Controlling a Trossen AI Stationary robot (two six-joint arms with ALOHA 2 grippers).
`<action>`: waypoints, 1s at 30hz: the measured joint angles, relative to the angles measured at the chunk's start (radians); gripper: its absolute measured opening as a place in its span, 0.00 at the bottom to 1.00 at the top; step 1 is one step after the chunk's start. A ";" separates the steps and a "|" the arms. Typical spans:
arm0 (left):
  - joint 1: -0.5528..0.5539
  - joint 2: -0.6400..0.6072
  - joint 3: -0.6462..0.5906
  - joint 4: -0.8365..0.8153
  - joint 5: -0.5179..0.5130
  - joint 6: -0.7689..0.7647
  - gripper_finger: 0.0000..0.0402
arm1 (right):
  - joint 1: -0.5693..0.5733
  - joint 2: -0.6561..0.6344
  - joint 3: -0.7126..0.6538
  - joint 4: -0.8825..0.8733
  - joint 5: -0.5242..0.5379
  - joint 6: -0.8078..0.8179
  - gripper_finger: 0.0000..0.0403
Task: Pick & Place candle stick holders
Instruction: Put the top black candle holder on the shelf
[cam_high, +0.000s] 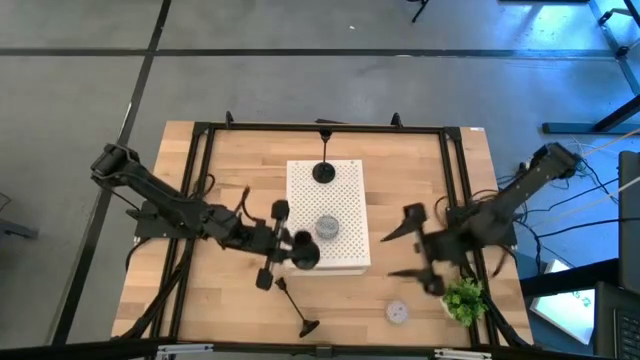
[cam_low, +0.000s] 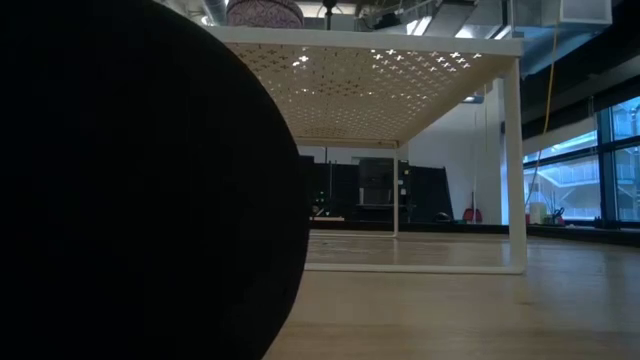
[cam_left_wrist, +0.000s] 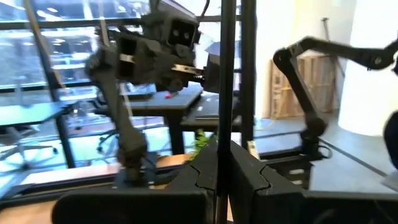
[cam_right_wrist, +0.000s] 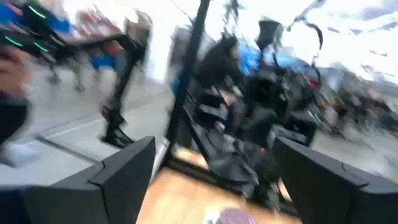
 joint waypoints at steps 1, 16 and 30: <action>0.013 -0.015 -0.010 0.000 0.000 0.000 0.02 | -0.014 -0.046 -0.049 0.030 -0.047 -0.010 0.81; 0.446 -0.059 -0.147 0.138 0.376 -0.092 0.02 | -0.383 -0.310 -0.241 -0.110 -0.693 0.122 0.81; 0.552 0.081 -0.146 0.257 0.395 -0.105 0.02 | -0.570 -0.298 -0.240 -0.124 -0.861 0.120 0.72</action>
